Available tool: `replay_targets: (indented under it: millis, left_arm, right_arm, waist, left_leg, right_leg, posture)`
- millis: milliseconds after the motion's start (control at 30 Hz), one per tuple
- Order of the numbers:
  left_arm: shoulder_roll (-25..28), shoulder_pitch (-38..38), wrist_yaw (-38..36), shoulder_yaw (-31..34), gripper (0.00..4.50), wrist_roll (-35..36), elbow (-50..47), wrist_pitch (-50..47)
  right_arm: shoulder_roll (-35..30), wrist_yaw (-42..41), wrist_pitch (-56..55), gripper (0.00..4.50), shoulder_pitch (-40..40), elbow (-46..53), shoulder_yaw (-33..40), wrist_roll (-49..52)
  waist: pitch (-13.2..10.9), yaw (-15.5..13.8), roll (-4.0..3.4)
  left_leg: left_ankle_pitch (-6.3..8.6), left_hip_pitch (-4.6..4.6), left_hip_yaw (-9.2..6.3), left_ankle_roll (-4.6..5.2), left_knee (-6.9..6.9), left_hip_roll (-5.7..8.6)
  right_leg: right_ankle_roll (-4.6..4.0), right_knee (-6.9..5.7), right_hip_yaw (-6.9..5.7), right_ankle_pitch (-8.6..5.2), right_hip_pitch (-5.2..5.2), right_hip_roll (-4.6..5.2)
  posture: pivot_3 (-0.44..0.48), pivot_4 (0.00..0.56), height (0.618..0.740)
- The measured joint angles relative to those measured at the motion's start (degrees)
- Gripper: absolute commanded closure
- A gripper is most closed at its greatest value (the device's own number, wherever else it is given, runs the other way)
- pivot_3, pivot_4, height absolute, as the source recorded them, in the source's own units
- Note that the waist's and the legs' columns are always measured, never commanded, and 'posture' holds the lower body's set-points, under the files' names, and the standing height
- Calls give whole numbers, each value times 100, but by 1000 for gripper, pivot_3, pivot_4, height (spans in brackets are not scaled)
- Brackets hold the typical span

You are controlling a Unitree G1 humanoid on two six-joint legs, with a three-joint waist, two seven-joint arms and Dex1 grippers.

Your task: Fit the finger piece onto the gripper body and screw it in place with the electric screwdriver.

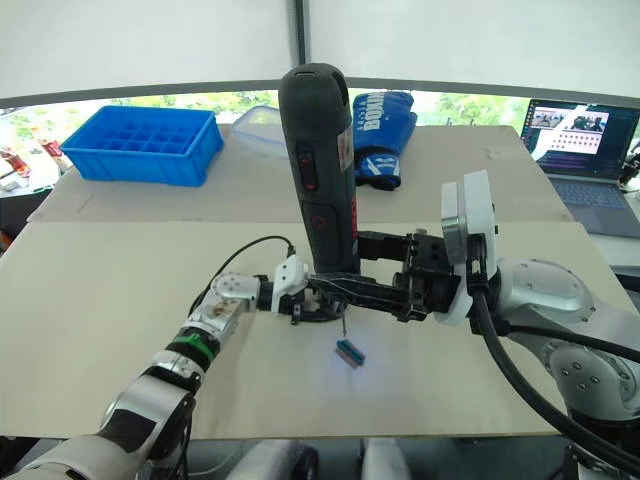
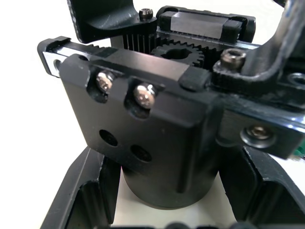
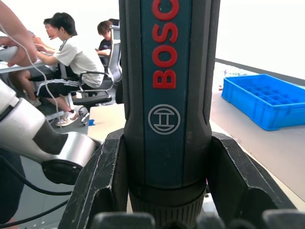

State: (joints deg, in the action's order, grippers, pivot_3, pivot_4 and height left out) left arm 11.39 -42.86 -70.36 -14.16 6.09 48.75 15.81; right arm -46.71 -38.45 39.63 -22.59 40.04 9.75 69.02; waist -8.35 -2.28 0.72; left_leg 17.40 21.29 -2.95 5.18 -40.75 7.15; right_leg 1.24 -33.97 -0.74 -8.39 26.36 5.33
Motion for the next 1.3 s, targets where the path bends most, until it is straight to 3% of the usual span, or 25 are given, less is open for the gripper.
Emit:
replay_targets:
  millis: [33, 67, 167, 433, 633, 900, 1000, 1100, 1300]
  left_arm:
    - [-7, 0, -1, 15, 192, -1, 3, 35]
    - [-3, 5, 2, 24, 0, -6, -4, 40]
    - [59, 258, 158, 66, 0, -33, -325, 24]
    - [312, 1924, 1141, 247, 0, 53, -2831, -960]
    - [247, 2131, 1815, 269, 0, 35, -3236, -1383]
    - [131, 2039, 2156, 218, 0, -55, -3207, -1475]
    - [122, 2019, 2183, 190, 856, -64, -3190, -1477]
    - [114, 2019, 2165, 172, 2169, -55, -3188, -1476]
    - [120, 1889, 2130, 173, 2201, -37, -3023, -1454]
  right_arm:
    - [1, 45, 1, 2588, -60, -1, -2, 25]
    - [2, 105, 1, 2588, -126, -1, -2, 64]
    - [35, 273, 1, 2588, -229, -9, -21, 165]
    - [377, 627, 95, 2588, -1058, -328, -374, 229]
    - [792, 665, 189, 2588, -1716, -827, -825, -110]
    - [1214, 374, 190, 2588, -2015, -1242, -1227, -905]
    - [1316, 234, 184, 2588, -2057, -1286, -1367, -1224]
    - [1380, 87, 132, 2588, -2057, -1356, -1466, -1582]
    - [1494, -246, -35, 2588, -2057, -1475, -1591, -2147]
  waist:
    - [0, 1, 0]
    - [0, 1, 0]
    - [0, 25, 0]
    - [1, 103, -2]
    - [1, 82, -3]
    - [1, 78, -4]
    - [1, 89, -4]
    - [1, 99, -4]
    - [1, 104, -4]
  left_leg:
    - [0, 1, 1, 0, 0, 0]
    - [0, 1, 0, 0, 0, -1]
    - [1, -1, 0, 0, 2, -4]
    - [-1, -8, 2, -2, 0, -5]
    - [-8, -11, 0, -13, 1, -5]
    - [-6, -10, 2, -11, 2, 1]
    - [-6, -10, 3, -11, 2, 1]
    - [-7, -10, 4, -12, 1, 1]
    - [-10, -11, 3, -17, 1, 1]
  right_leg:
    - [0, 0, 1, 0, 0, 1]
    - [0, 0, 2, 0, 1, 0]
    - [0, -1, 10, 0, 1, -2]
    - [0, -7, 19, 0, -2, -4]
    - [-1, -12, 9, 1, -3, -7]
    - [0, -10, -2, 1, 1, -8]
    - [-1, -10, -3, 1, 2, -8]
    - [-1, -12, -4, 1, 1, -9]
    - [-1, -13, -5, 1, 1, -11]
  posture:
    - [0, 150, 740]
    - [0, 150, 740]
    - [0, 150, 740]
    - [0, 150, 740]
    - [0, 150, 740]
    - [0, 150, 740]
    - [0, 150, 740]
    - [0, 150, 740]
    - [0, 150, 740]
